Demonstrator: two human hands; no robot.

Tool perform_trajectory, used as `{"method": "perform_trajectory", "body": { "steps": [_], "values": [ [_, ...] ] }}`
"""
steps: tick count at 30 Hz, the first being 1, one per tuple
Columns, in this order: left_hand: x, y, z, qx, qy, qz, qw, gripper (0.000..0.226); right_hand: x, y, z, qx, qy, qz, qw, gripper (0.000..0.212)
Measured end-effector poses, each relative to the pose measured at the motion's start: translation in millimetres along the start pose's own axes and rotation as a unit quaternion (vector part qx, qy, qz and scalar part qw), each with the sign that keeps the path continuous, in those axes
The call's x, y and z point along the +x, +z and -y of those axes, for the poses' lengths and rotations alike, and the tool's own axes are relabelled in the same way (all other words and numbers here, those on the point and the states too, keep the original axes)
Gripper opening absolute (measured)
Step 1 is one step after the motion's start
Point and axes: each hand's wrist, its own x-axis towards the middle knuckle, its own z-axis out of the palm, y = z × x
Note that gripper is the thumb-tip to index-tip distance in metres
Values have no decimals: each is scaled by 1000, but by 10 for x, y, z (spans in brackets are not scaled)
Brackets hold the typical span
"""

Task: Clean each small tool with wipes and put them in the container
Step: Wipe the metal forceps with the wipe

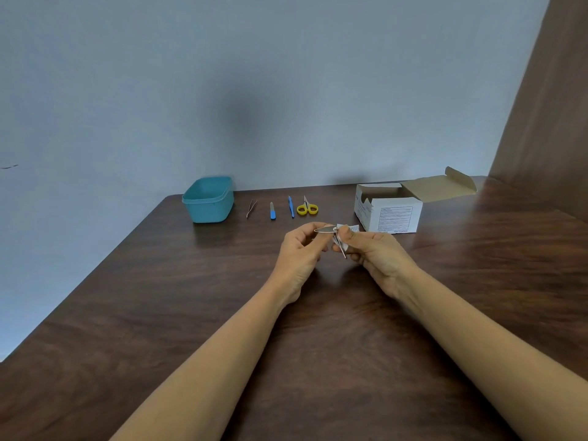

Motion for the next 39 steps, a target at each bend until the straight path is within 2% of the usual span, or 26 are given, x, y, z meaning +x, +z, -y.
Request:
{"method": "perform_trajectory", "body": {
  "steps": [4, 8, 12, 15, 19, 24, 28, 34, 39],
  "values": [
    [38, -41, 0, -74, -53, -28, 995, 22, 38, -23, 1, 123, 10, -61, 990, 13],
    [18, -80, -83, -102, -99, 69, 987, 23, 47, -76, 33, 172, 25, -41, 984, 10],
    [3, -116, -158, -83, -127, 132, 980, 24, 45, -112, 51, 142, 32, 11, 989, 22],
    [14, -126, -186, -54, -148, 144, 977, 21, 49, -131, 43, 112, 27, 37, 993, 16],
    [26, -106, -164, -15, -151, 151, 977, 21, 50, -133, 32, 49, 8, 69, 996, 20],
    [36, -111, -163, 7, -156, 153, 976, 20, 65, -169, 19, 36, -1, 88, 995, 26],
    [40, -96, -156, 21, -158, 155, 975, 20, 55, -191, 33, 16, -15, 113, 993, 17],
    [51, -91, -151, 28, -166, 155, 974, 24, 28, -182, 39, -56, -84, 128, 987, 10],
    [46, -74, -160, 33, -170, 144, 974, 24, 85, -214, 3, -84, -127, 137, 979, 17]
  ]
}}
